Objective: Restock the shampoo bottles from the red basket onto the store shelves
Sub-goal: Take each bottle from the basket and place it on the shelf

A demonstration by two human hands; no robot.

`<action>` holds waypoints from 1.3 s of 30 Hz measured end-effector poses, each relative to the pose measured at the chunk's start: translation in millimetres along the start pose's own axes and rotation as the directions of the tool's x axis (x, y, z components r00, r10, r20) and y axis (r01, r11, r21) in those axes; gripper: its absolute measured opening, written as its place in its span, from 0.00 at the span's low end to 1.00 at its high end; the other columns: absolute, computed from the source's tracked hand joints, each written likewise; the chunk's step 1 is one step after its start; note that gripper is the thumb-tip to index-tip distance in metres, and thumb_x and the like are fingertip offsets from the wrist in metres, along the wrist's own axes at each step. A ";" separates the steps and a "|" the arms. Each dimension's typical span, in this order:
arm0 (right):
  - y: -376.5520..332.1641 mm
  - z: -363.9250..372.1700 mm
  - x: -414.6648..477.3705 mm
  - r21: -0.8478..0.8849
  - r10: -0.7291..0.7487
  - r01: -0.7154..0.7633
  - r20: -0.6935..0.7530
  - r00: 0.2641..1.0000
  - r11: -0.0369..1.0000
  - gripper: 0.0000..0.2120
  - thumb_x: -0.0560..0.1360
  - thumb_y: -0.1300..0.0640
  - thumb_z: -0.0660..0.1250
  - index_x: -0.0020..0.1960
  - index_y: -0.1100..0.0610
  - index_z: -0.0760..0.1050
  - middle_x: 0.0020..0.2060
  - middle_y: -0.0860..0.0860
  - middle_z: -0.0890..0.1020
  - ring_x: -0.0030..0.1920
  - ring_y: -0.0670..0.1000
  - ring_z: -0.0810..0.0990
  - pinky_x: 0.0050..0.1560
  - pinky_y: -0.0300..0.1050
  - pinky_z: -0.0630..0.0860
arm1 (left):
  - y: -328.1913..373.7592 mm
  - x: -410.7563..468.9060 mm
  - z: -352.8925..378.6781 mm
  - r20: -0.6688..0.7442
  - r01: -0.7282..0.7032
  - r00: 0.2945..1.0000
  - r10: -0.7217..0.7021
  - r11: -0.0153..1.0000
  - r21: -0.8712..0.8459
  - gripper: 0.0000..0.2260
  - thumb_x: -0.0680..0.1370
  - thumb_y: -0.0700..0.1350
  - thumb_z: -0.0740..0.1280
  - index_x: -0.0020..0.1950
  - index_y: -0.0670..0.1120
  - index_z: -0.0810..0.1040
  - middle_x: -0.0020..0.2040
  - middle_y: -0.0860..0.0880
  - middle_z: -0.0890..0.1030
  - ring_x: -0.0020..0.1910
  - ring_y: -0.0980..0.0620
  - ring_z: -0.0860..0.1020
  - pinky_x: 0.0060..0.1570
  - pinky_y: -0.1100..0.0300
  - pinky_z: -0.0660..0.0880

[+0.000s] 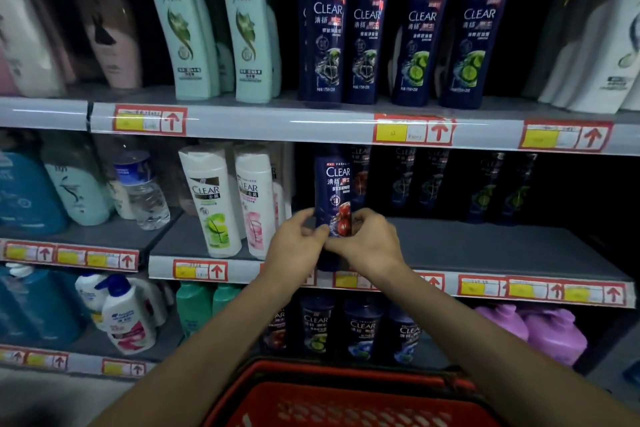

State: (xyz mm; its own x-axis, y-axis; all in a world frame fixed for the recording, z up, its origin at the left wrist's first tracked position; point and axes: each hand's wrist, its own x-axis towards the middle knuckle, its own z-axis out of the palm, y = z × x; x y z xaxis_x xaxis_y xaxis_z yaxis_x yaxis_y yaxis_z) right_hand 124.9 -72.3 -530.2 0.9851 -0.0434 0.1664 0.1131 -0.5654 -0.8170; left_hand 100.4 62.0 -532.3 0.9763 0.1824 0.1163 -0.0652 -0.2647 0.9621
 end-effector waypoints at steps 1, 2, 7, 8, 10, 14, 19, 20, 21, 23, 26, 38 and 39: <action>-0.1 4.1 9.6 -0.008 -0.009 0.009 -0.033 0.999 1.000 0.24 0.63 0.42 0.80 0.52 0.52 0.79 0.43 0.46 0.85 0.45 0.48 0.84 0.46 0.46 0.82 | -3.4 6.3 2.0 0.000 0.008 1.000 -0.008 1.000 0.013 0.16 0.84 0.45 0.64 0.72 0.51 0.75 0.53 0.48 0.84 0.53 0.49 0.83 0.62 0.47 0.79; 1.3 9.4 19.6 -0.011 -0.017 0.017 -0.062 0.998 1.000 0.26 0.63 0.41 0.80 0.54 0.52 0.78 0.44 0.46 0.85 0.46 0.48 0.84 0.46 0.45 0.81 | -6.5 12.9 4.2 0.004 0.020 1.000 -0.020 1.000 0.008 0.18 0.84 0.44 0.62 0.74 0.50 0.73 0.53 0.49 0.84 0.53 0.50 0.82 0.63 0.46 0.78; 8.5 40.9 64.0 0.032 -0.041 0.047 -0.167 0.985 0.998 0.26 0.63 0.45 0.79 0.56 0.54 0.75 0.46 0.49 0.84 0.46 0.51 0.84 0.48 0.51 0.83 | -20.0 49.9 12.0 0.028 0.075 0.997 -0.074 0.995 -0.061 0.28 0.81 0.34 0.62 0.80 0.50 0.66 0.54 0.47 0.82 0.57 0.47 0.81 0.66 0.45 0.77; 9.4 46.3 72.3 0.037 -0.034 0.042 -0.188 0.982 0.998 0.25 0.62 0.45 0.79 0.53 0.54 0.75 0.44 0.50 0.84 0.45 0.51 0.83 0.46 0.52 0.83 | -24.7 57.9 13.2 0.035 0.064 0.997 -0.062 0.997 -0.044 0.32 0.79 0.29 0.62 0.81 0.50 0.65 0.57 0.47 0.82 0.60 0.47 0.80 0.66 0.45 0.77; 11.2 54.0 87.1 0.041 0.001 0.007 -0.209 0.978 0.999 0.23 0.64 0.45 0.80 0.49 0.57 0.76 0.43 0.51 0.83 0.44 0.52 0.83 0.43 0.51 0.83 | -32.7 71.1 16.2 0.047 0.041 0.998 -0.041 0.999 -0.010 0.38 0.75 0.24 0.60 0.82 0.51 0.62 0.67 0.45 0.77 0.66 0.46 0.78 0.65 0.46 0.78; 21.0 63.0 110.1 0.059 0.030 -0.018 -0.207 0.978 0.998 0.15 0.66 0.47 0.80 0.41 0.57 0.82 0.38 0.51 0.85 0.40 0.51 0.84 0.40 0.50 0.84 | -45.2 90.7 24.3 0.076 0.027 0.997 -0.025 0.999 -0.031 0.42 0.74 0.23 0.58 0.84 0.51 0.58 0.75 0.46 0.71 0.72 0.46 0.73 0.68 0.45 0.75; 42.7 78.4 119.6 0.033 0.016 -0.010 -0.175 0.984 0.999 0.23 0.61 0.41 0.79 0.48 0.54 0.80 0.44 0.50 0.84 0.45 0.50 0.84 0.45 0.50 0.84 | -61.0 101.5 32.9 0.037 0.051 0.998 -0.049 0.996 -0.069 0.41 0.73 0.22 0.58 0.83 0.49 0.59 0.73 0.44 0.74 0.71 0.44 0.75 0.70 0.40 0.73; 45.3 80.4 120.0 0.022 0.006 -0.002 -0.181 0.983 1.000 0.25 0.61 0.40 0.80 0.49 0.55 0.78 0.46 0.51 0.83 0.46 0.51 0.84 0.46 0.50 0.84 | -61.9 100.7 33.6 0.034 0.061 0.998 -0.059 0.996 -0.072 0.41 0.73 0.22 0.59 0.83 0.49 0.59 0.72 0.45 0.74 0.71 0.44 0.74 0.70 0.40 0.73; 46.2 81.4 120.0 0.010 -0.001 0.003 -0.184 0.983 1.000 0.26 0.62 0.40 0.81 0.50 0.55 0.78 0.46 0.51 0.83 0.46 0.51 0.84 0.46 0.50 0.84 | -62.5 99.8 33.7 0.032 0.074 0.997 -0.072 0.995 -0.065 0.41 0.74 0.22 0.60 0.83 0.49 0.58 0.71 0.46 0.73 0.71 0.45 0.74 0.70 0.40 0.73; 46.3 80.9 120.6 -0.016 -0.009 0.006 -0.165 0.986 1.000 0.26 0.63 0.43 0.82 0.52 0.57 0.78 0.47 0.52 0.82 0.47 0.52 0.84 0.47 0.50 0.83 | -59.5 95.9 32.4 0.032 0.084 0.996 -0.083 0.995 -0.053 0.40 0.75 0.22 0.61 0.83 0.49 0.58 0.68 0.46 0.74 0.69 0.46 0.75 0.71 0.43 0.73; 45.9 73.4 117.0 -0.063 0.002 -0.009 -0.112 0.994 0.998 0.26 0.65 0.50 0.83 0.56 0.60 0.77 0.51 0.55 0.82 0.51 0.55 0.83 0.50 0.48 0.82 | -51.0 91.8 29.4 0.048 0.085 0.995 -0.085 0.996 -0.007 0.39 0.75 0.22 0.62 0.82 0.47 0.59 0.61 0.50 0.78 0.58 0.53 0.78 0.68 0.52 0.75; 28.1 -31.6 48.9 -0.338 0.119 -0.049 0.190 0.974 0.940 0.50 0.62 0.45 0.84 0.78 0.53 0.64 0.69 0.56 0.70 0.67 0.57 0.74 0.64 0.46 0.75 | -0.7 29.5 -15.5 0.309 -0.035 0.945 -0.108 0.906 0.422 0.46 0.68 0.38 0.77 0.83 0.51 0.61 0.65 0.49 0.79 0.59 0.47 0.82 0.57 0.52 0.82; 25.3 -40.3 40.4 -0.371 0.106 -0.022 0.207 0.973 0.928 0.51 0.62 0.44 0.84 0.78 0.52 0.62 0.69 0.55 0.69 0.68 0.58 0.73 0.65 0.47 0.75 | 3.0 24.0 -19.0 0.318 -0.059 0.942 -0.109 0.878 0.475 0.44 0.69 0.44 0.76 0.82 0.52 0.61 0.67 0.50 0.78 0.61 0.49 0.81 0.60 0.55 0.80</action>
State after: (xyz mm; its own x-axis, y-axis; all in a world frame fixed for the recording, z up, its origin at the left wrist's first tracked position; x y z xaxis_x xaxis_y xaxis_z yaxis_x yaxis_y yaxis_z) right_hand 162.3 -121.5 -521.9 0.9969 0.0680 -0.0386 0.0350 -0.8293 -0.5577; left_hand 119.7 83.6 -522.0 0.9922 -0.1011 -0.0734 -0.0173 -0.6927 0.7210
